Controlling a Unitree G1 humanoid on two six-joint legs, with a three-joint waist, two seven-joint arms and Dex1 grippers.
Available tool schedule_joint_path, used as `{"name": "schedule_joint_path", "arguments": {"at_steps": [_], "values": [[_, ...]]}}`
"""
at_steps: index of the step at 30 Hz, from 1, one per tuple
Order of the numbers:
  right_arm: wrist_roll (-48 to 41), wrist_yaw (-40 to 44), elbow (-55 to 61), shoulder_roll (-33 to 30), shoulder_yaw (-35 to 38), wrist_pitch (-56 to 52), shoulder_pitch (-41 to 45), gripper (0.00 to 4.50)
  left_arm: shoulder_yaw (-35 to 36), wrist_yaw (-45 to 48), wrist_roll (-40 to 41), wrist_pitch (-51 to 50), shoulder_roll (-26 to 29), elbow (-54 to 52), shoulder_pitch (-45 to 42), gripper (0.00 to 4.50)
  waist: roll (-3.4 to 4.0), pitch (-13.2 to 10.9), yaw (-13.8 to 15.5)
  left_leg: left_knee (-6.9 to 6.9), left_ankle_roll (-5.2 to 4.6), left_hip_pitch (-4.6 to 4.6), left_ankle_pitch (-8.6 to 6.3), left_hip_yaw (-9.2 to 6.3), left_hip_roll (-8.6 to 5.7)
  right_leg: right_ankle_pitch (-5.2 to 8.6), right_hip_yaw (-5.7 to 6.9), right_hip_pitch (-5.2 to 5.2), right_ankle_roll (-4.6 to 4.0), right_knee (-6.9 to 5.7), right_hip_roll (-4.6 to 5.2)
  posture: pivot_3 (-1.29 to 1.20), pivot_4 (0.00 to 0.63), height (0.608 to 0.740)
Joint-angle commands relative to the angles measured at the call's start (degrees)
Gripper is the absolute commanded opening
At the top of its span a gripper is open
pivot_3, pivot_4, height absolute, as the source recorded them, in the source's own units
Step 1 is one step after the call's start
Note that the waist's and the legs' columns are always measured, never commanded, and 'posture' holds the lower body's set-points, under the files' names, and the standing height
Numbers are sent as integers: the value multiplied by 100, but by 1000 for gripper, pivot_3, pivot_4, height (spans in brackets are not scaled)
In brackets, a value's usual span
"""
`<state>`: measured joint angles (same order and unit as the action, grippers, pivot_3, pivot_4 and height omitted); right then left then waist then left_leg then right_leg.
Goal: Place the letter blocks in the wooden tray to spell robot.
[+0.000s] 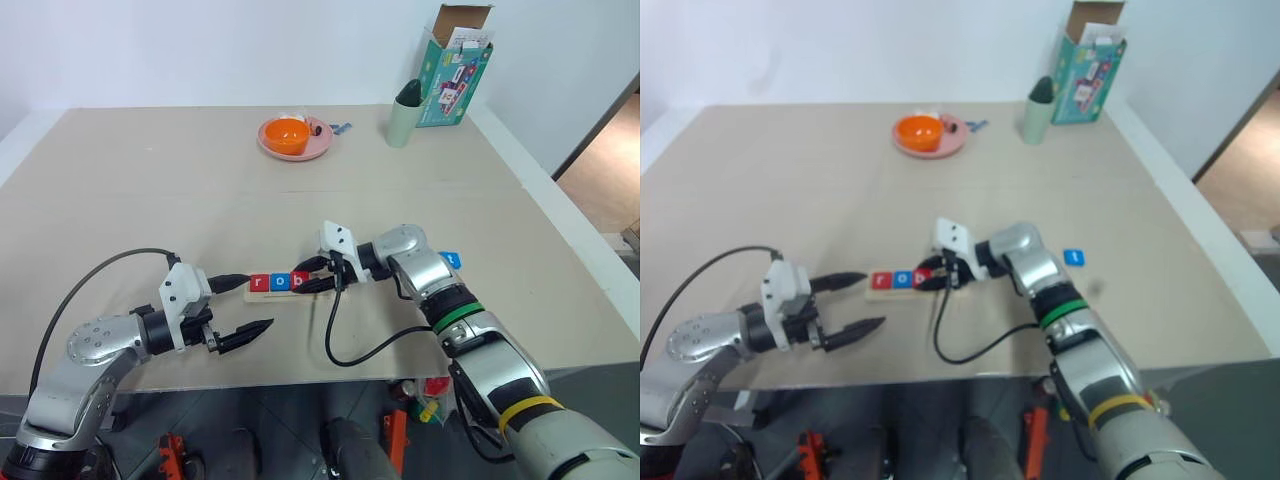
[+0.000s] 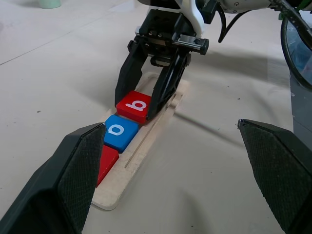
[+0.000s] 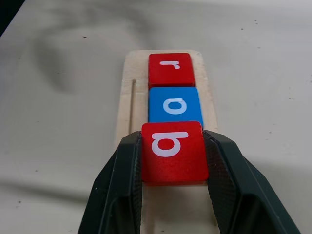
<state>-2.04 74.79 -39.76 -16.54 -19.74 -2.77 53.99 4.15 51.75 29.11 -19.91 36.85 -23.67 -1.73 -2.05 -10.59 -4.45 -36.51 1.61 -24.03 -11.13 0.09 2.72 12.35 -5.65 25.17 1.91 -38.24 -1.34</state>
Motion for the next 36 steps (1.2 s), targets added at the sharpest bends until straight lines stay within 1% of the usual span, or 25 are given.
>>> {"name": "schedule_joint_path", "arguments": {"at_steps": [1,16,23,36], "values": [[-14,13,-37,48,118,17,192,1227,-5,-16,-25,136,-11,-196,-9,4500,0,0,0,0,0,0,0,0,0,0,0,0,0,0,0,0,150,740],[36,-46,-346,152,139,87,325,1227,-55,-62,-86,148,1,-197,-9,4500,0,0,-1,0,0,0,0,0,0,0,0,0,0,0,0,0,150,740],[-98,7,-122,101,259,-107,375,1227,-61,-18,-91,141,7,-165,-33,4500,0,0,-1,0,0,0,0,0,0,0,0,0,0,0,0,0,150,740],[-22,54,44,-6,242,-193,128,1227,-106,-3,-102,153,-6,-103,-122,4500,0,0,-1,0,0,0,0,0,0,0,1,0,0,0,0,0,150,740]]}}
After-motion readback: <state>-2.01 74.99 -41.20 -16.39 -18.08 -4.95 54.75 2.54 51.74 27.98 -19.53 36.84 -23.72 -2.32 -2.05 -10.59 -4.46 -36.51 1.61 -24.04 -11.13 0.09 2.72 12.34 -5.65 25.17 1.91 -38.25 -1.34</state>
